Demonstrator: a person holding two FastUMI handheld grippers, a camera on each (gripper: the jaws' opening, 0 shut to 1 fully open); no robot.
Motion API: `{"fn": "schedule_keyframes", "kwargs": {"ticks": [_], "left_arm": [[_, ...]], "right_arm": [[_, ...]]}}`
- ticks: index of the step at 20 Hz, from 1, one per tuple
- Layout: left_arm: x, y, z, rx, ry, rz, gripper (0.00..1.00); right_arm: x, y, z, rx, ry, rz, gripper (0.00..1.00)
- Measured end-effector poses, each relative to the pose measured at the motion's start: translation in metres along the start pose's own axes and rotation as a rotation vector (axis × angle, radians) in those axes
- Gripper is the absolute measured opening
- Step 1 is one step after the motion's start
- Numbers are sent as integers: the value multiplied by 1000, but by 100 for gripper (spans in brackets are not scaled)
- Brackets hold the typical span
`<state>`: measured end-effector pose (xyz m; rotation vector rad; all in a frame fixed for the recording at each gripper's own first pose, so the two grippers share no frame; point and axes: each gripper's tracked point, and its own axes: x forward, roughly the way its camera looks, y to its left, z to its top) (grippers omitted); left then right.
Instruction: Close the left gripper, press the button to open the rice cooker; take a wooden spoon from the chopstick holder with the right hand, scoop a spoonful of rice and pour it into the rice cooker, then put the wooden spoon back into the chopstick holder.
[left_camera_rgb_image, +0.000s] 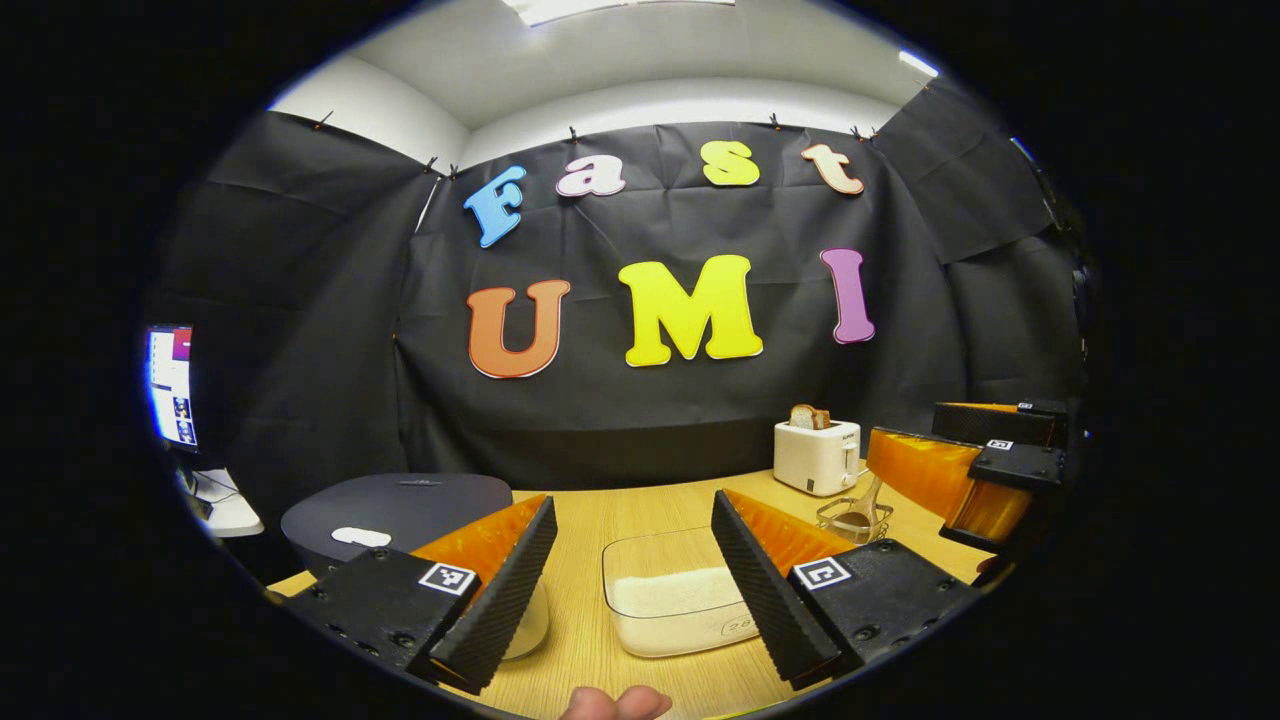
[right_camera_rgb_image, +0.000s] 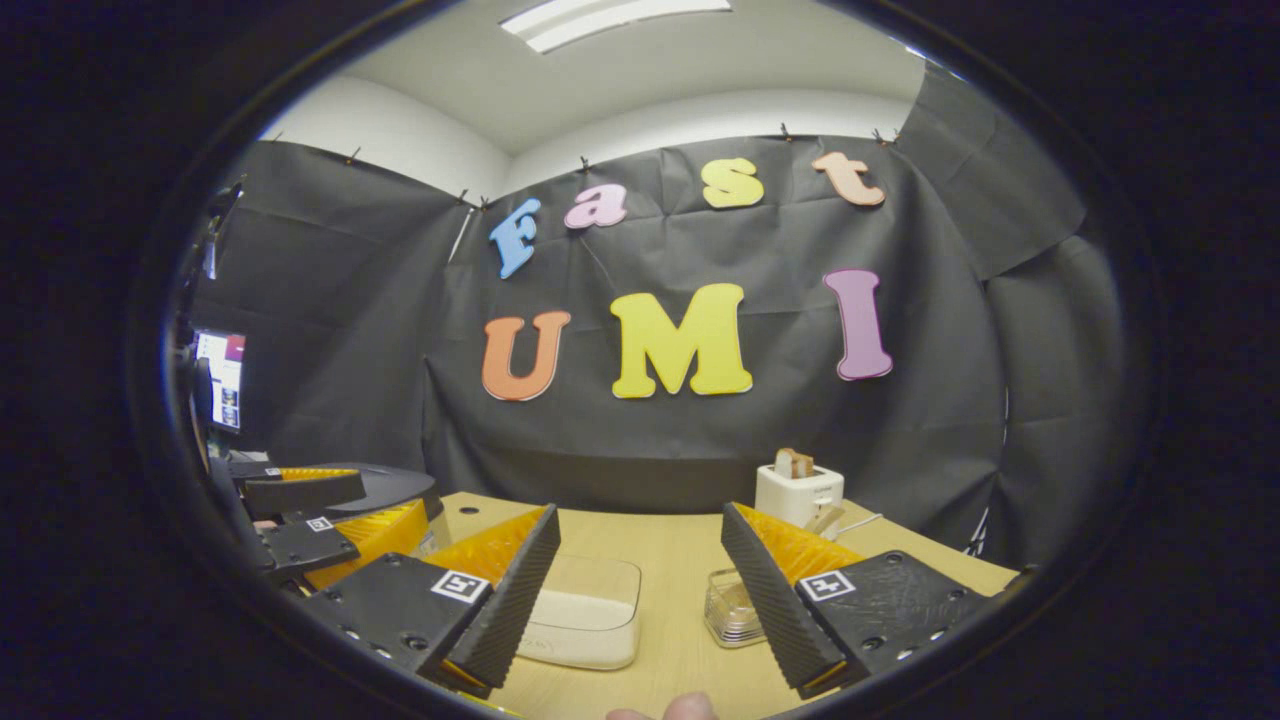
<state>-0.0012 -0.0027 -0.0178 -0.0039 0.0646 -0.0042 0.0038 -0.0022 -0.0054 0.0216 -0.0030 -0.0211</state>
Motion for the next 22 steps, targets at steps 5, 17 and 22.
{"fn": "schedule_keyframes", "kwargs": {"ticks": [5,17,22], "left_arm": [[0,7,-3,-32,16,24,99],[-15,45,7,-60,24,159,99],[-32,106,6,-37,86,294,99]], "right_arm": [[8,1,-1,-15,6,8,96],[12,-9,-10,48,39,122,96],[11,-31,1,92,-1,121,95]]}}
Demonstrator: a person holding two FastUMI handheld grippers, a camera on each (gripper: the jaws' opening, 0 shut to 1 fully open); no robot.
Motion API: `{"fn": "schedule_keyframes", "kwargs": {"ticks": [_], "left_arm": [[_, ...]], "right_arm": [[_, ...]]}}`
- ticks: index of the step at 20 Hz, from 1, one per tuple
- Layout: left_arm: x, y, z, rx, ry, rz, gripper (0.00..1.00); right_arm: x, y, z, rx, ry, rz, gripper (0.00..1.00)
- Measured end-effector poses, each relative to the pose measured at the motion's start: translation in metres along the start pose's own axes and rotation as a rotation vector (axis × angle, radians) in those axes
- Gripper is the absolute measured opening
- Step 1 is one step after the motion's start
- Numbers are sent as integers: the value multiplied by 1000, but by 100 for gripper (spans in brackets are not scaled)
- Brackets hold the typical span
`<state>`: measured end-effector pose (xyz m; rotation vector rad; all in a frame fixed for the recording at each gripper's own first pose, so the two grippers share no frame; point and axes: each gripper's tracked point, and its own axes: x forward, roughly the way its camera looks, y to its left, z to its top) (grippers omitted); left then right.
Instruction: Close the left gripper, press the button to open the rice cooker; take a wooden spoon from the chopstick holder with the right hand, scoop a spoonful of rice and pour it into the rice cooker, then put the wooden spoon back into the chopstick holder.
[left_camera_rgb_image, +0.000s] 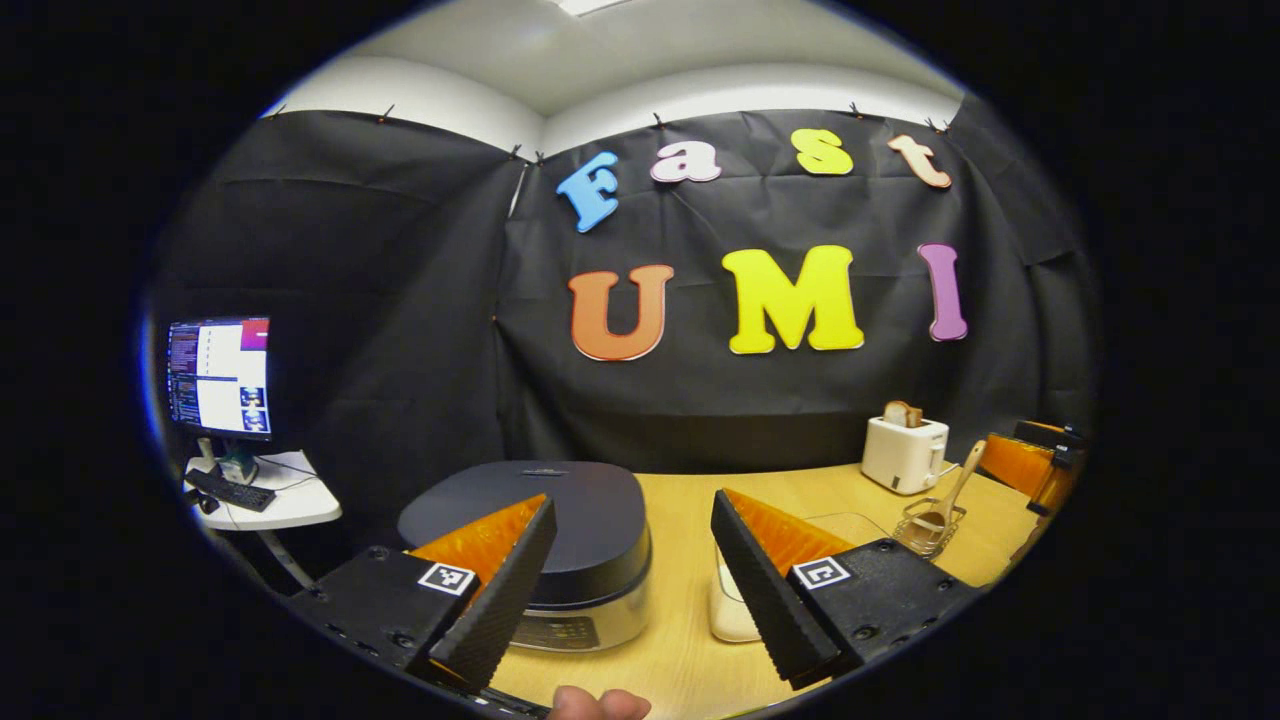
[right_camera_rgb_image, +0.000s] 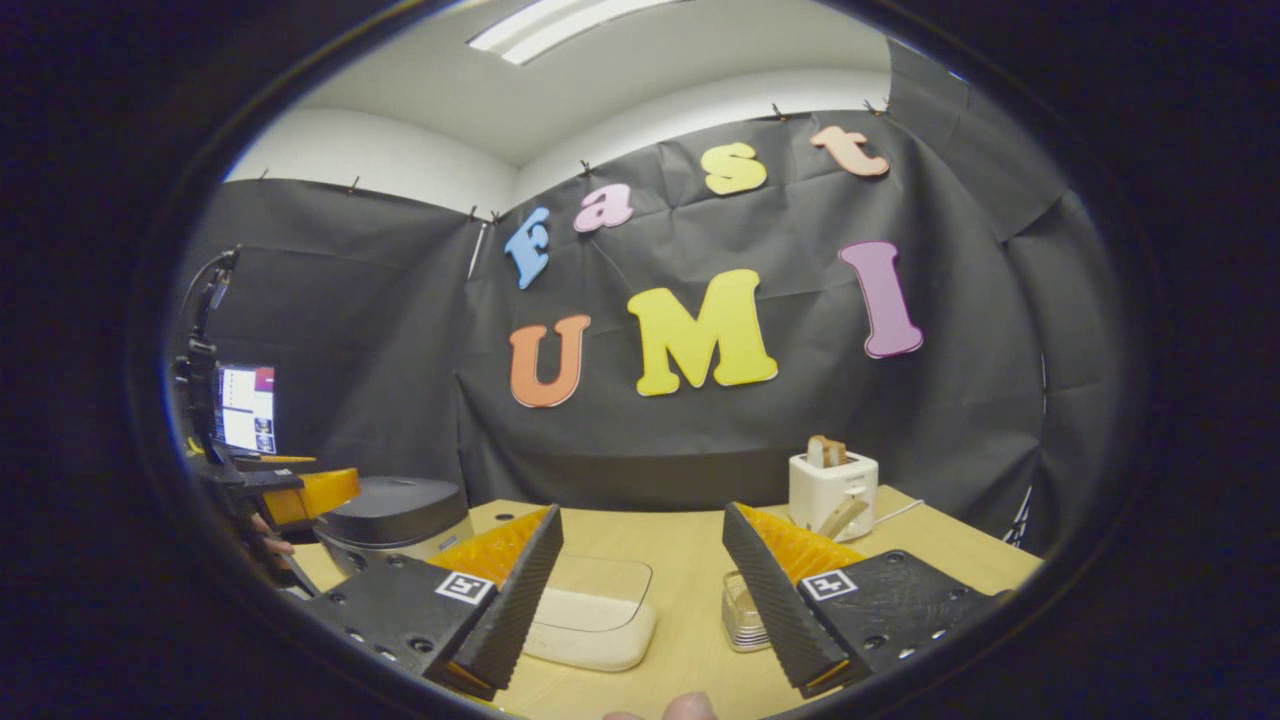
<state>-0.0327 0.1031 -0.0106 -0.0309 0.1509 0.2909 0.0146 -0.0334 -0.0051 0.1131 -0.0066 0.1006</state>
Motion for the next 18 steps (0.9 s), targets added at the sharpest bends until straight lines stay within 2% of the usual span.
{"fn": "schedule_keyframes", "kwargs": {"ticks": [5,7,9,10,11,12,13,14,15,16,17,18], "left_arm": [[1,56,2,69,65,92,99],[2,60,2,67,99,70,99],[5,61,4,64,123,42,98],[6,61,5,68,141,25,93],[8,63,7,73,148,21,94],[11,66,11,80,150,19,79],[14,66,12,89,153,11,74],[16,67,11,88,165,11,63],[18,65,9,83,182,2,58],[20,62,6,73,201,-11,46],[22,61,2,63,224,-22,40],[23,60,0,58,240,-33,27]], "right_arm": [[11,0,-5,4,12,28,95],[12,1,-4,-7,7,37,95],[10,0,-2,-19,-2,37,91],[11,-1,-1,-24,-3,38,95],[11,-1,-3,-26,-2,40,95],[11,-2,-3,-25,0,40,92],[11,-4,-4,-28,-2,31,96],[11,-8,-3,-36,-9,21,91],[11,-11,-2,-42,-15,15,91],[13,-12,-1,-43,-18,15,91],[14,-13,-4,-41,-18,17,91],[15,-14,-3,-37,-17,17,96]]}}
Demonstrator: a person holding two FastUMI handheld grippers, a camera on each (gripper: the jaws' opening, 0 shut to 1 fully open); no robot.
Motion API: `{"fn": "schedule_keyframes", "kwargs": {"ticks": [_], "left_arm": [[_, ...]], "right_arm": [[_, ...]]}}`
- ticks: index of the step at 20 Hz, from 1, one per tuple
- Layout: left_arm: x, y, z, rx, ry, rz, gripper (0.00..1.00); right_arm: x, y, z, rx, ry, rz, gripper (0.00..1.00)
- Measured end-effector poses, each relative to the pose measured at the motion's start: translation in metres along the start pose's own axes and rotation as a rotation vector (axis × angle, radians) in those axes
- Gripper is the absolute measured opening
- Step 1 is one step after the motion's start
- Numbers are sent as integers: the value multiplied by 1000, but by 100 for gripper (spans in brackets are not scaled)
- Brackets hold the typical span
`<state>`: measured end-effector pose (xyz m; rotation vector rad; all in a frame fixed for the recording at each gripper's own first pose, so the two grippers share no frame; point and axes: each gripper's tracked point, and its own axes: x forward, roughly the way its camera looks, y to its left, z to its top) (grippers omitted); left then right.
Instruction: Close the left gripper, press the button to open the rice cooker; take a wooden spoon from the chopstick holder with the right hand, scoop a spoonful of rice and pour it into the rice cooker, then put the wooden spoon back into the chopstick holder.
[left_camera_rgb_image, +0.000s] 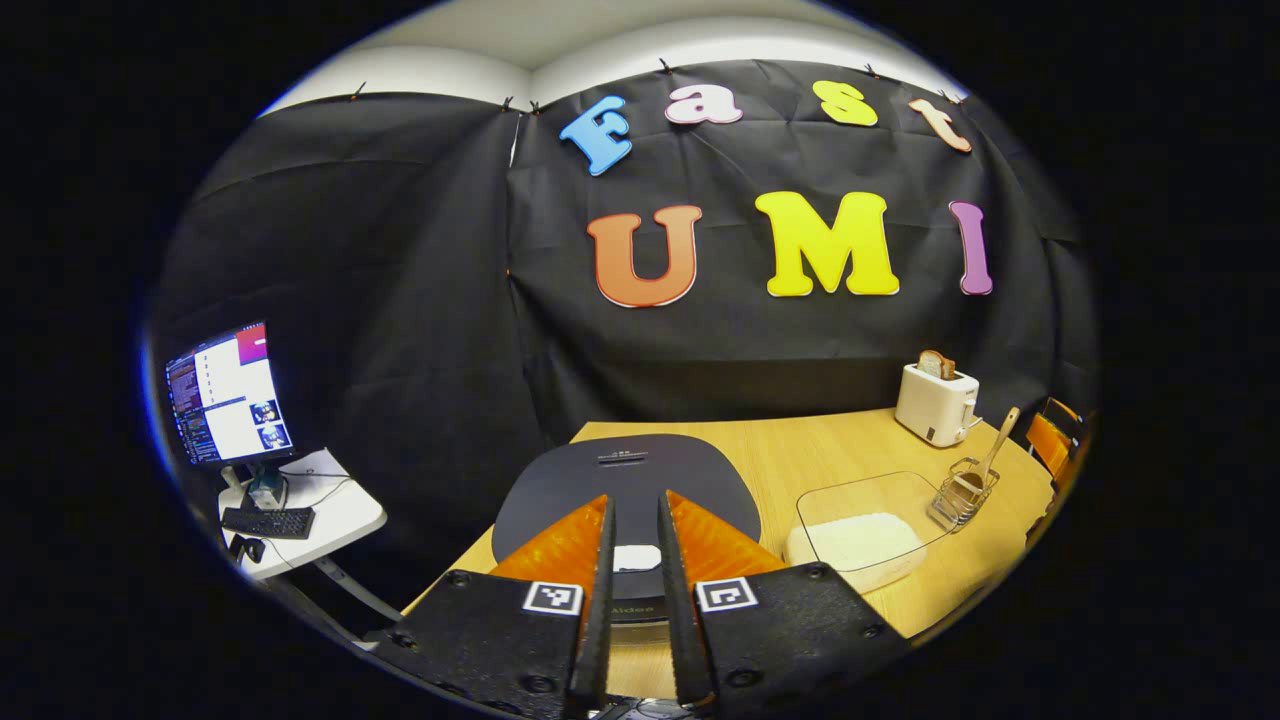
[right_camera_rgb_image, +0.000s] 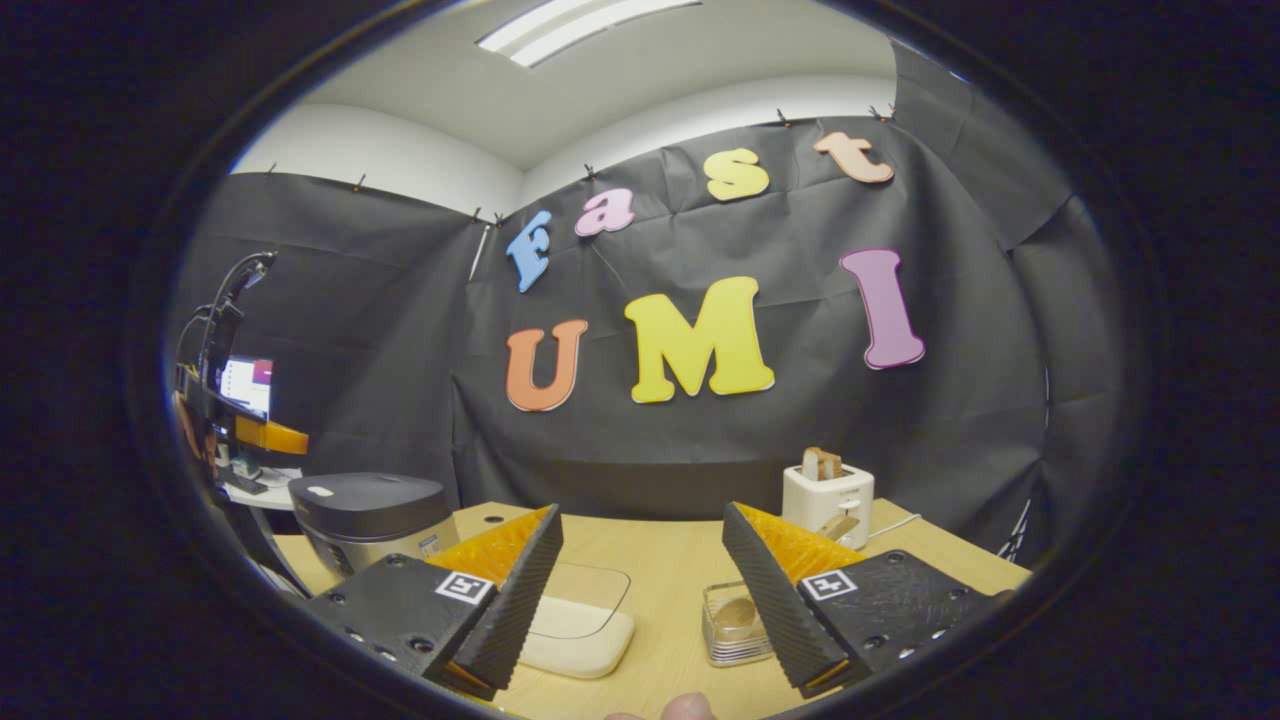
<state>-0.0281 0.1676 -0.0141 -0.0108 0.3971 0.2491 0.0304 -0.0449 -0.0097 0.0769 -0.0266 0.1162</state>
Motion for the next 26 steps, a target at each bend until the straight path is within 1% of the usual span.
{"fn": "schedule_keyframes", "kwargs": {"ticks": [1,2,4,5,7,10,15,17,18,19,20,22,25,26], "left_arm": [[3,2,-3,-5,20,3,21],[6,2,-5,-12,35,-9,10],[11,-1,-10,-13,68,-27,4],[13,0,-14,-13,85,-29,3],[14,18,-21,-17,106,38,3],[20,11,-31,-78,139,5,3],[30,5,-42,-102,181,-31,3],[32,9,-49,-86,199,-18,3],[35,8,-48,-78,190,-14,3],[34,9,-50,-97,194,0,3],[35,10,-52,-114,189,7,3],[35,7,-53,-53,209,-2,3],[34,10,-56,-41,225,2,3],[34,11,-55,-44,224,-7,3]], "right_arm": [[0,-1,0,5,-1,-1,96],[0,-2,1,14,-4,-2,95],[2,-6,-2,27,-3,-4,95],[2,-6,-6,29,4,-3,95],[3,-8,-13,39,18,0,95],[5,-11,-18,60,30,3,96],[9,-17,-29,74,47,-6,96],[12,-20,-34,68,55,-16,95],[12,-20,-34,75,55,-14,91],[13,-19,-34,84,55,-10,95],[14,-18,-34,90,57,-8,96],[14,-16,-37,97,56,-7,96],[14,-9,-42,99,70,14,95],[14,-8,-40,98,68,16,92]]}}
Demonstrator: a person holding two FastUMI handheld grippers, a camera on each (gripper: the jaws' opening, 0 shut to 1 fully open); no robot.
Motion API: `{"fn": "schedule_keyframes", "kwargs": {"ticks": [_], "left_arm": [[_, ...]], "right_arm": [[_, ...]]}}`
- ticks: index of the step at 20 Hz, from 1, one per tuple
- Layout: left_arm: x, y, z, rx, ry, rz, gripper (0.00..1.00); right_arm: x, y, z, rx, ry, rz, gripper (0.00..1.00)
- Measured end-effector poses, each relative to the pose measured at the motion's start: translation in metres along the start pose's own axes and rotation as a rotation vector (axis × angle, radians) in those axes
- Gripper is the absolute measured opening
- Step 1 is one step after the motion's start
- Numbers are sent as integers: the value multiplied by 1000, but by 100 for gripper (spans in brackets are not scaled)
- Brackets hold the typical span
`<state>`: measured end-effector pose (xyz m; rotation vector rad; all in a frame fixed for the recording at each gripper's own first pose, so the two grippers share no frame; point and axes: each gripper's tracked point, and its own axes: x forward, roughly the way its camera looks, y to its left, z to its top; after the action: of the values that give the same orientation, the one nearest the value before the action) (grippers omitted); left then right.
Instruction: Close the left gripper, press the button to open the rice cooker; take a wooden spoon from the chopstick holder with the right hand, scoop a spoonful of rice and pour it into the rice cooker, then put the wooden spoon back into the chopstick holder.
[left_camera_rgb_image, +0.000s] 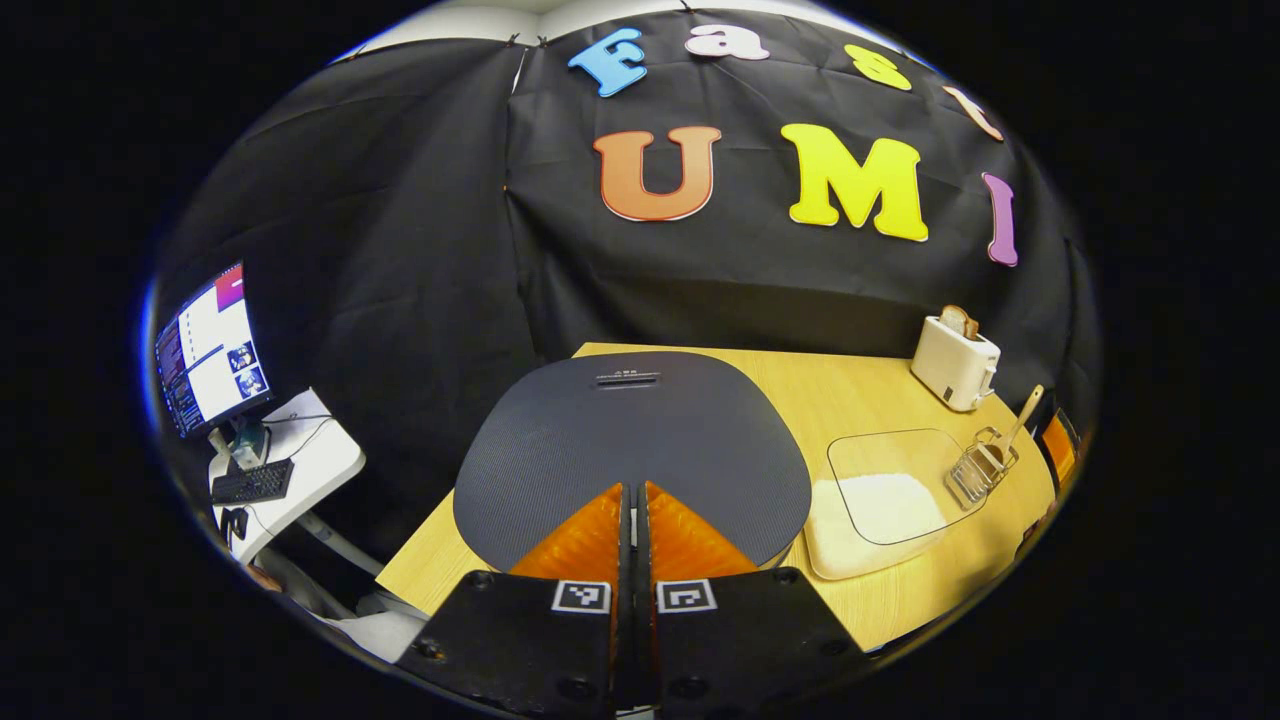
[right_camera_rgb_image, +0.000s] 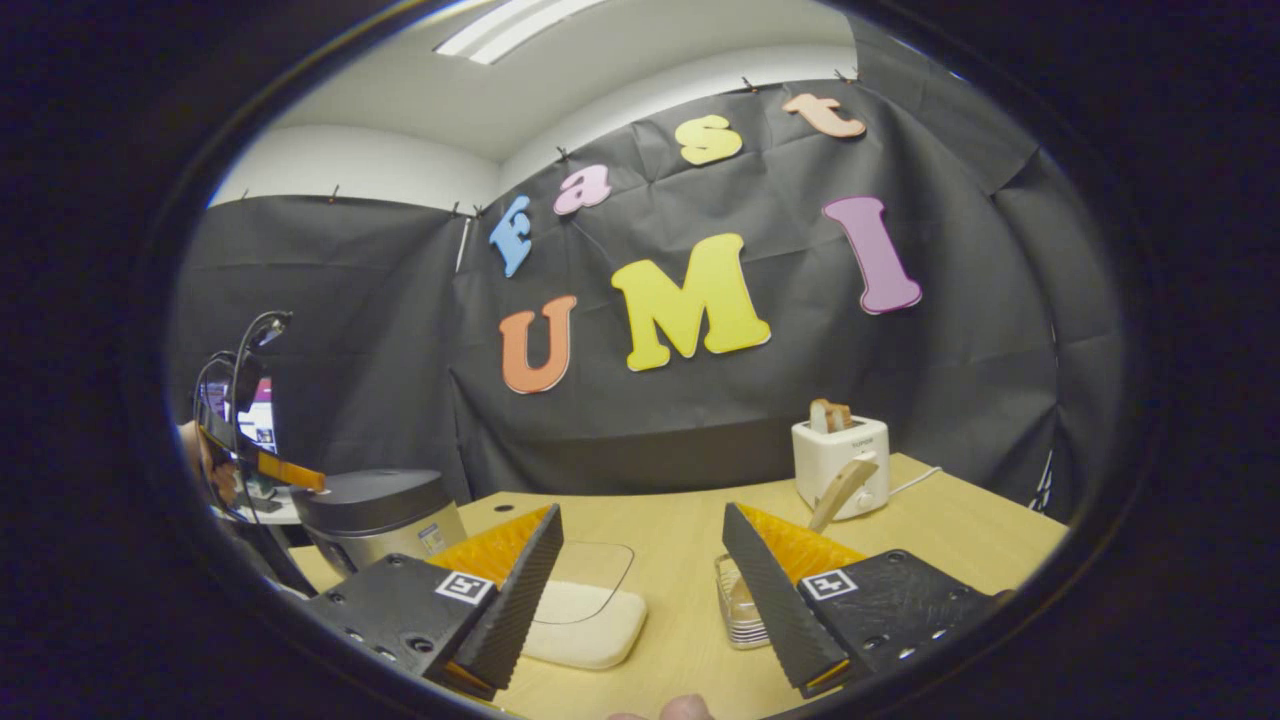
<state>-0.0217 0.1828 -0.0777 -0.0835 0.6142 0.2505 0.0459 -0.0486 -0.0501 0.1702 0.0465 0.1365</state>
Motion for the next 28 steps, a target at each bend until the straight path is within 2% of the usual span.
{"fn": "schedule_keyframes", "kwargs": {"ticks": [1,2,5,6,9,10,11,12,13,15,16,17,18,19,20,21,22,28], "left_arm": [[1,1,-5,-20,16,-6,3],[5,-1,-6,-30,10,-11,3],[-2,-1,4,1,-11,23,3],[-1,-1,2,13,13,38,3],[-1,3,6,7,52,80,3],[-2,1,9,-12,53,79,3],[-2,1,18,-15,19,78,3],[-6,1,29,-10,-20,75,5],[-10,-2,41,-4,-60,61,5],[-20,-14,66,-1,-138,24,22],[-23,-16,78,6,-178,27,43],[-29,-9,89,15,-222,56,58],[-34,-6,100,16,-265,75,81],[-40,-7,109,10,-304,86,87],[-46,-10,117,9,-341,88,99],[-48,-18,121,27,-358,68,99],[-53,-25,119,29,-364,51,98],[-77,-53,111,55,-476,39,98]], "right_arm": [[-1,1,0,2,-3,3,92],[-1,2,2,5,-7,6,96],[-3,2,4,11,-14,11,96],[-3,2,4,16,-15,12,91],[-4,2,7,21,-17,13,91],[-6,1,9,18,-24,12,95],[-8,2,13,12,-35,10,95],[-9,0,17,8,-47,5,91],[-11,-2,20,5,-57,1,95],[-12,-4,22,11,-65,-4,95],[-12,-5,23,16,-66,-6,95],[-12,-6,23,20,-66,-8,95],[-13,-8,24,23,-67,-10,91],[-14,-8,25,25,-70,-11,95],[-14,-9,27,24,-75,-12,95],[-15,-10,29,22,-79,-16,91],[-16,-11,31,21,-84,-18,95],[-28,-18,39,11,-108,-29,95]]}}
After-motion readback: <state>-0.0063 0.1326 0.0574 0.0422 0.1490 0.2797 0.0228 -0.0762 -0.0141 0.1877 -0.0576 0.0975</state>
